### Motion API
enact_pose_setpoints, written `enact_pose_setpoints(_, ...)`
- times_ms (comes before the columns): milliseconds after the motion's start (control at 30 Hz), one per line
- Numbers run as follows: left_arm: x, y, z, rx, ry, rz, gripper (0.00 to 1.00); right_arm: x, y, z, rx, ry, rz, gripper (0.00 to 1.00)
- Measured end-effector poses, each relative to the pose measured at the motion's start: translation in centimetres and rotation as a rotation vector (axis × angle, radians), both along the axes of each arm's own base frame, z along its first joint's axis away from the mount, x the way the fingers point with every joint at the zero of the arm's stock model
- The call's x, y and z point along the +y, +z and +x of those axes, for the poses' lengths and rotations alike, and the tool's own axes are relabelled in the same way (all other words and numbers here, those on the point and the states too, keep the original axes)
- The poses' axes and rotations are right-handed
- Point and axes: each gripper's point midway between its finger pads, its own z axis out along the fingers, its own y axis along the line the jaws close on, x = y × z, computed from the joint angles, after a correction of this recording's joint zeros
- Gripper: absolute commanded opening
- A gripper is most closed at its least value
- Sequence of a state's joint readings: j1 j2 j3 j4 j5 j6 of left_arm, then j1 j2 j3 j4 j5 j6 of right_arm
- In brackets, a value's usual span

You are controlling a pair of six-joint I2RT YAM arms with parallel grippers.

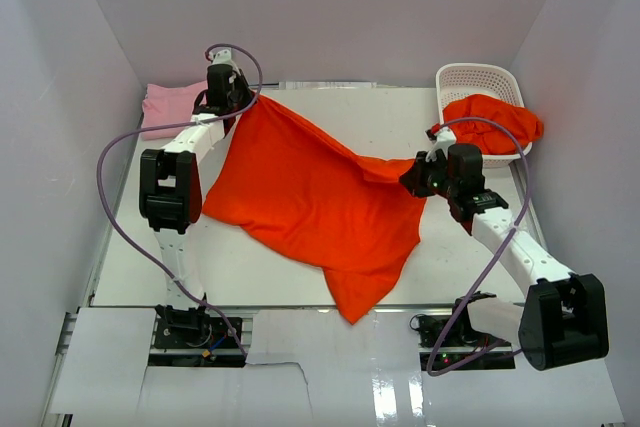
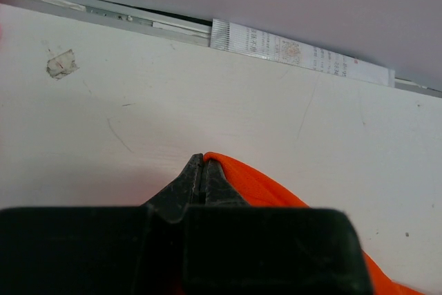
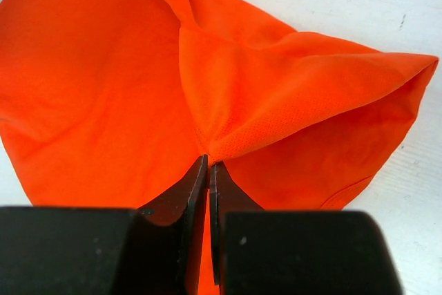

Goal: Fold and stack the t-shirts

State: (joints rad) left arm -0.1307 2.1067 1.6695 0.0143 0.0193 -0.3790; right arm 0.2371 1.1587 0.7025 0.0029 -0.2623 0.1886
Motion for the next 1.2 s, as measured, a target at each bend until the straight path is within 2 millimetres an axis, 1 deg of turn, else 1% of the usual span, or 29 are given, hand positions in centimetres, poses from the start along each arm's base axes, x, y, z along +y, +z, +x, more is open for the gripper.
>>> enact_pose_setpoints(100,0.1,-0.8,-0.3,0.016,-0.002,0.007,0.00,0.4,-0.4,-0.5,0.011,0.007,0.001,0.08)
enact_pose_setpoints(333,0.4,-5.1,-2.3,0.114,-0.005,0.028,0.00,0.7,-0.7,-1.2,0.020,0.014,0.002,0.08)
enact_pose_setpoints(533,0.7,-7.0,-3.3,0.157,0.002,0.039,0.00,1.2,-0.7,-1.5,0.024,0.022,0.006,0.08)
enact_pose_setpoints(733,1.2,-7.8,-3.7,0.171,0.023,0.051,0.00,1.6,-1.2,-2.4,0.036,0.030,0.010,0.08)
enact_pose_setpoints(933,1.6,-8.1,-3.9,0.179,0.037,0.061,0.00,1.8,-1.3,-2.9,0.037,0.037,0.011,0.08)
enact_pose_setpoints(1200,2.0,-7.9,-4.1,0.175,0.045,0.080,0.00,2.0,-3.0,-4.2,0.079,0.036,0.010,0.08)
